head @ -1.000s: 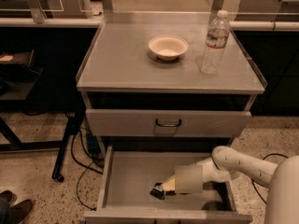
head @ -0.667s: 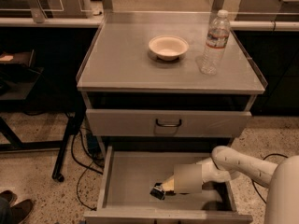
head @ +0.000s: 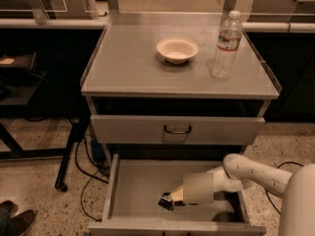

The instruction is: Place rxbar blueberry into middle drawer

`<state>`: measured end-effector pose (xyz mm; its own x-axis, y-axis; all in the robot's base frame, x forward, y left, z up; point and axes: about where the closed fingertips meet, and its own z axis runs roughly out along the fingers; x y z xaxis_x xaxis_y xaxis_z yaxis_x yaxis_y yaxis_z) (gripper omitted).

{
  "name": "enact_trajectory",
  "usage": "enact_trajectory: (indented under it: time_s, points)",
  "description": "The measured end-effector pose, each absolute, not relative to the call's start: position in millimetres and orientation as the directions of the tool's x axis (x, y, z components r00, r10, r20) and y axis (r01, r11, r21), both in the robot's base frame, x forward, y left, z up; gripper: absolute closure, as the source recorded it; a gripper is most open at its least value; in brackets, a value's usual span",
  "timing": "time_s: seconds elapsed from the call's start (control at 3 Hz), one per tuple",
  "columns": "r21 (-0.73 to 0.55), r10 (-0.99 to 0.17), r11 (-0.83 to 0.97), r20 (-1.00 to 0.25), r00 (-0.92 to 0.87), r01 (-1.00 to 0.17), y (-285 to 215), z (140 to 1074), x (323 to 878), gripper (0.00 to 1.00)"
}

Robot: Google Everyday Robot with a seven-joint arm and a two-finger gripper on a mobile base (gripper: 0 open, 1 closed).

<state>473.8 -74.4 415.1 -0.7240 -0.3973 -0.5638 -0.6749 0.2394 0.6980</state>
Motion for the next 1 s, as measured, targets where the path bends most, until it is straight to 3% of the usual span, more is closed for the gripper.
enact_trajectory:
  time_s: [0.33,0.67,1.0]
  points:
    - [0.698,-0.397,0.239,-0.564,-0.724,-0.675,-74.4,415.1,473.8,0.11]
    - [0.698,-0.397,0.239,-0.564,-0.724,-0.675,-74.3,415.1,473.8,0.00]
    - [0.698,-0.397,0.239,-0.564,-0.724,-0.675,-74.3,415.0,473.8,0.00]
